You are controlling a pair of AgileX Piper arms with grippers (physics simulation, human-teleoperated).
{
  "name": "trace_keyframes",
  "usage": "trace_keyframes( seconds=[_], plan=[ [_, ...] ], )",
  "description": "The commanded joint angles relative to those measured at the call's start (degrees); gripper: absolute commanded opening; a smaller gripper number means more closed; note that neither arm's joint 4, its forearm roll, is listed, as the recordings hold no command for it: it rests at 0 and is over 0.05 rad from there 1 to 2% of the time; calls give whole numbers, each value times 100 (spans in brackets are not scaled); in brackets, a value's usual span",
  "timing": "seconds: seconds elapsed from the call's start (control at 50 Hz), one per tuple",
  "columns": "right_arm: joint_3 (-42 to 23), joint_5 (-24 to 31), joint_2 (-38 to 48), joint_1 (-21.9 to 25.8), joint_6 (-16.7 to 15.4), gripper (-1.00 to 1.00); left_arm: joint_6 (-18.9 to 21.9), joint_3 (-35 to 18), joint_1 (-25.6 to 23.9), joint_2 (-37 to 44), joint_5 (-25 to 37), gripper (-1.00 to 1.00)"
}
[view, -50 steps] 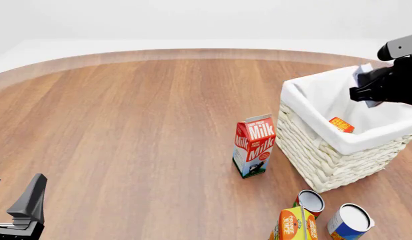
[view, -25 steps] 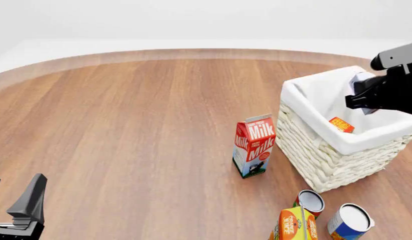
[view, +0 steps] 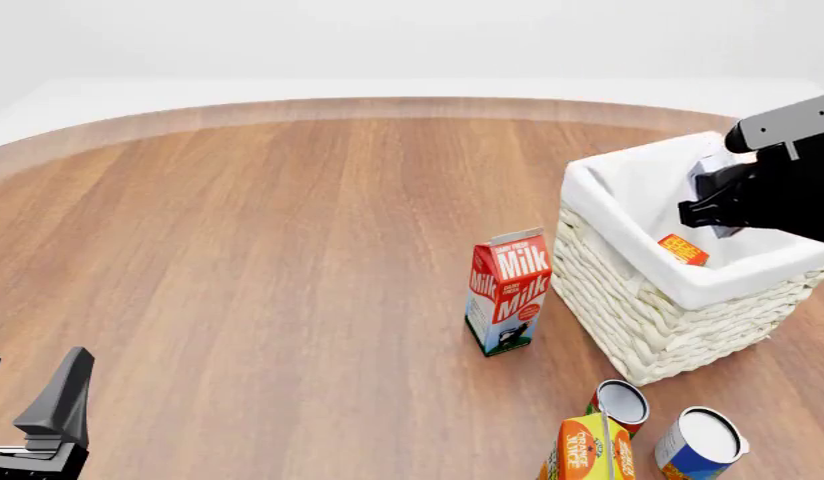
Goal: Pick up the cream cheese box and the butter, and put them in the basket.
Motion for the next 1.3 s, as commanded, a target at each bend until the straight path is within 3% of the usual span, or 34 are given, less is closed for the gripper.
trace_keyframes(
  seconds=[0.02,1.3],
  plan=[
    [-112,38,55,32,43,-100,0,0,0,0,0,100],
    [52,-221,305,74,42,-100,0,0,0,0,0,100]
  ],
)
